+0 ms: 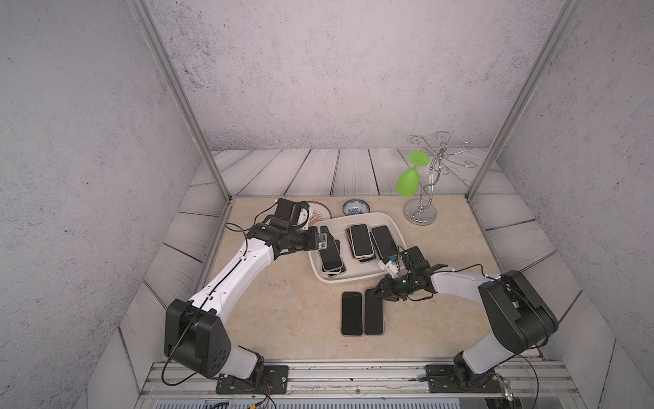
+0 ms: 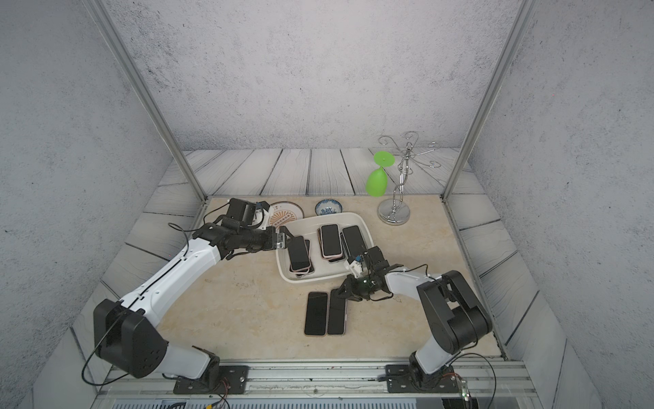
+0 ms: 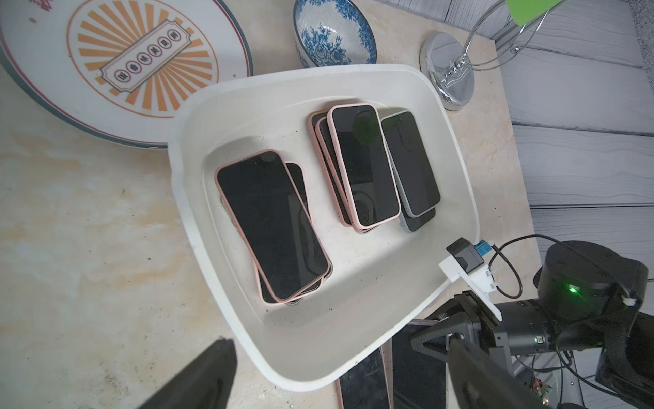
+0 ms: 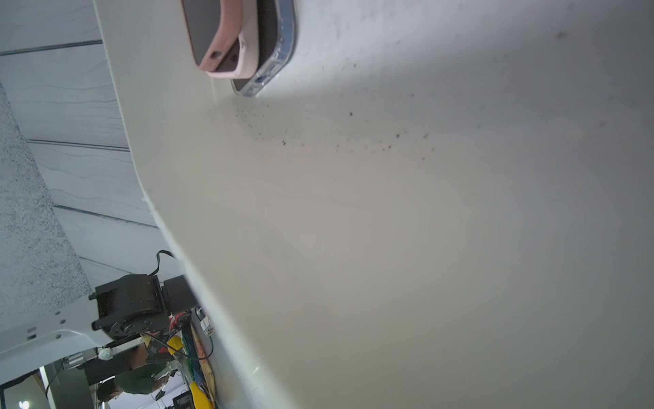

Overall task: Take the phone out of the storage box
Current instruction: Place the phone at the center of the board.

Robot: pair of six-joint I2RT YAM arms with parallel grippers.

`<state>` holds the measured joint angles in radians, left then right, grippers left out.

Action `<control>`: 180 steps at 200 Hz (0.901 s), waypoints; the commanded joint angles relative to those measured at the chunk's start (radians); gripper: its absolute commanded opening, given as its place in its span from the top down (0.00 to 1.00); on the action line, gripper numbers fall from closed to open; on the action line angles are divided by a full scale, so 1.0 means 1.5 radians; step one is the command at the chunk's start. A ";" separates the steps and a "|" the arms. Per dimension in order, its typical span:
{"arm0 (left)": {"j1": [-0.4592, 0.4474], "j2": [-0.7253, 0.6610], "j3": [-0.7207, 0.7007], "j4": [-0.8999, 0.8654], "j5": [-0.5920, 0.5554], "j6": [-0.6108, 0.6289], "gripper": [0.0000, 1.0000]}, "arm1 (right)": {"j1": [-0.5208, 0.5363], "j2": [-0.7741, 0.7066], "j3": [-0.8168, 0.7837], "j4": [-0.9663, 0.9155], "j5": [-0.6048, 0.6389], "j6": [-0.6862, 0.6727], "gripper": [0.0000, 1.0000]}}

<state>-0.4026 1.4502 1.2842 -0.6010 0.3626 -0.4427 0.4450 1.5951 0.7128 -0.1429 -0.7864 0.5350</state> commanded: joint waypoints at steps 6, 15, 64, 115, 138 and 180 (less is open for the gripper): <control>-0.003 0.009 -0.011 0.002 -0.002 0.005 0.00 | 0.001 0.006 -0.009 -0.044 0.031 -0.008 0.56; -0.003 0.011 -0.011 0.002 -0.002 0.003 0.00 | 0.000 0.000 -0.006 -0.052 0.041 -0.009 0.53; -0.005 0.011 -0.016 -0.006 -0.014 0.008 0.00 | -0.021 -0.046 0.011 -0.152 0.124 -0.033 0.40; -0.005 0.010 -0.019 -0.013 -0.024 0.014 0.00 | -0.031 -0.116 0.025 -0.233 0.194 -0.042 0.38; -0.016 0.009 -0.012 -0.017 -0.039 0.016 0.00 | -0.031 -0.145 0.009 -0.248 0.217 -0.040 0.48; -0.084 0.083 0.065 -0.097 -0.130 0.027 0.00 | -0.029 -0.105 -0.034 -0.193 0.215 -0.012 1.00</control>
<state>-0.4866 1.5036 1.3144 -0.6556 0.2565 -0.4191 0.3988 1.3987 0.6968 -0.4526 -0.4744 0.4881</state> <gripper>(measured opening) 0.998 0.073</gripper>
